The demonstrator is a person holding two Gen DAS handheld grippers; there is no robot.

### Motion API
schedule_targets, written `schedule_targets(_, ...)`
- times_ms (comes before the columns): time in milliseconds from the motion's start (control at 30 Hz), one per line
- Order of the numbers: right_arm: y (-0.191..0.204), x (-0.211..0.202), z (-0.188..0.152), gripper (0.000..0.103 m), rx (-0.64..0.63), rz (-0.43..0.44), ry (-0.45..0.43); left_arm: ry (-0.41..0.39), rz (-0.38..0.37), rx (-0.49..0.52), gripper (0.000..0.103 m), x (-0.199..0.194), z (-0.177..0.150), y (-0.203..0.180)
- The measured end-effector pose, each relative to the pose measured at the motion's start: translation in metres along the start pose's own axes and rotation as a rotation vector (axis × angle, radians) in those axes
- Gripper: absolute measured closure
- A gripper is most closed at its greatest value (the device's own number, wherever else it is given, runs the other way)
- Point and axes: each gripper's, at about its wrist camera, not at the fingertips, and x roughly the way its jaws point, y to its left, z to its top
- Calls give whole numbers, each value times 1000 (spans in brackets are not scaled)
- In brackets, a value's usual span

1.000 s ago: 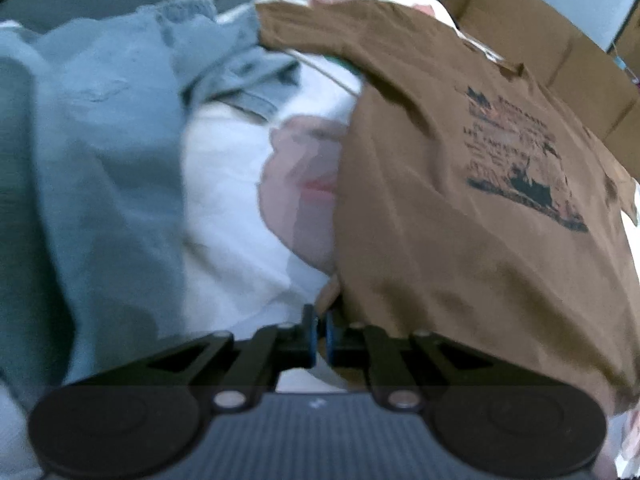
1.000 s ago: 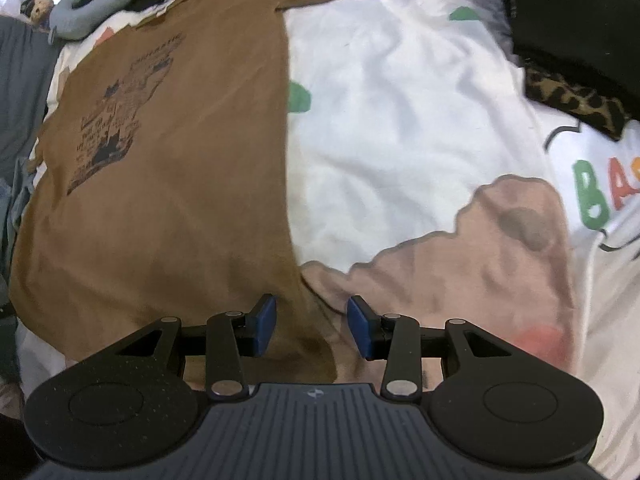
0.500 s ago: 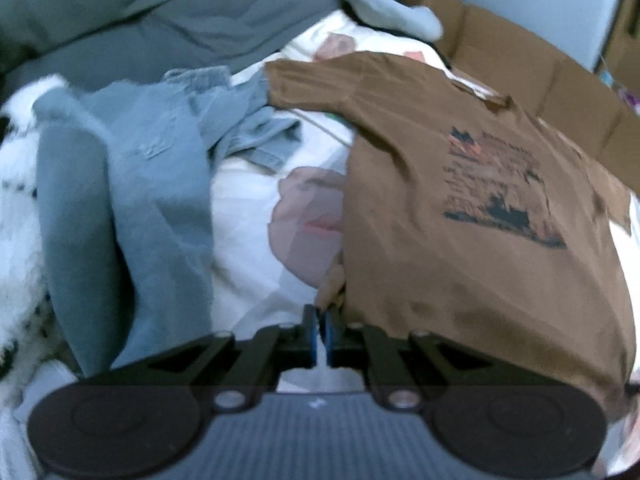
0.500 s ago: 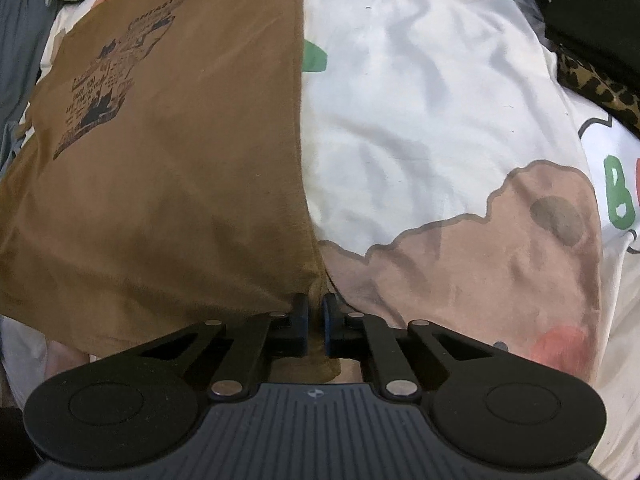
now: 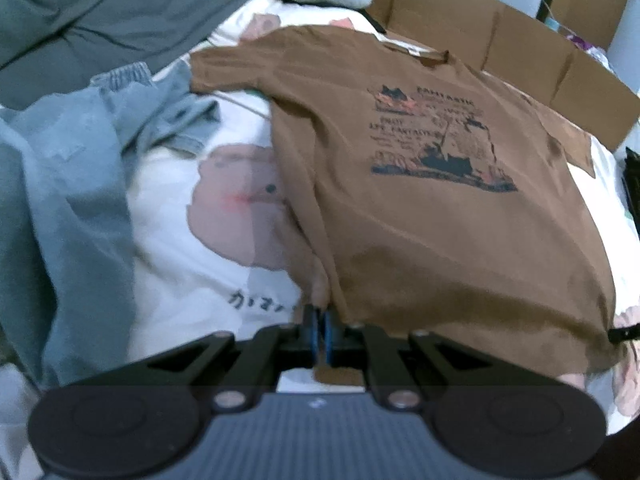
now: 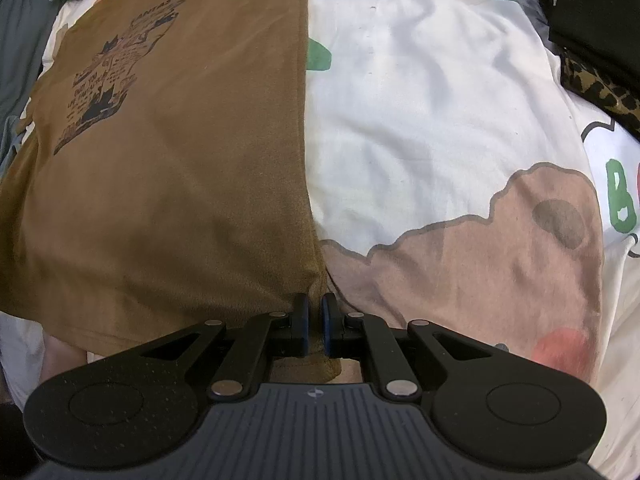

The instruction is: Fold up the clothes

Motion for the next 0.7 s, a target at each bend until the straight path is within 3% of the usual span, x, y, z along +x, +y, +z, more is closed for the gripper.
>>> schedule_targets(167, 1, 1, 0, 98, -8, -6, 0, 15, 37, -13, 100, 1, -11, 10)
schedule_targets(500, 5, 2, 2, 100, -40, -26, 5, -59, 229, -175, 100, -25, -13, 60)
schedule_targets(600, 6, 3, 3, 101, -48, -30, 7, -14, 232, -202, 100, -14, -12, 64)
schedule_targets(700, 7, 3, 3, 101, -55, -35, 9, 71, 173, -191, 99, 10, -18, 66)
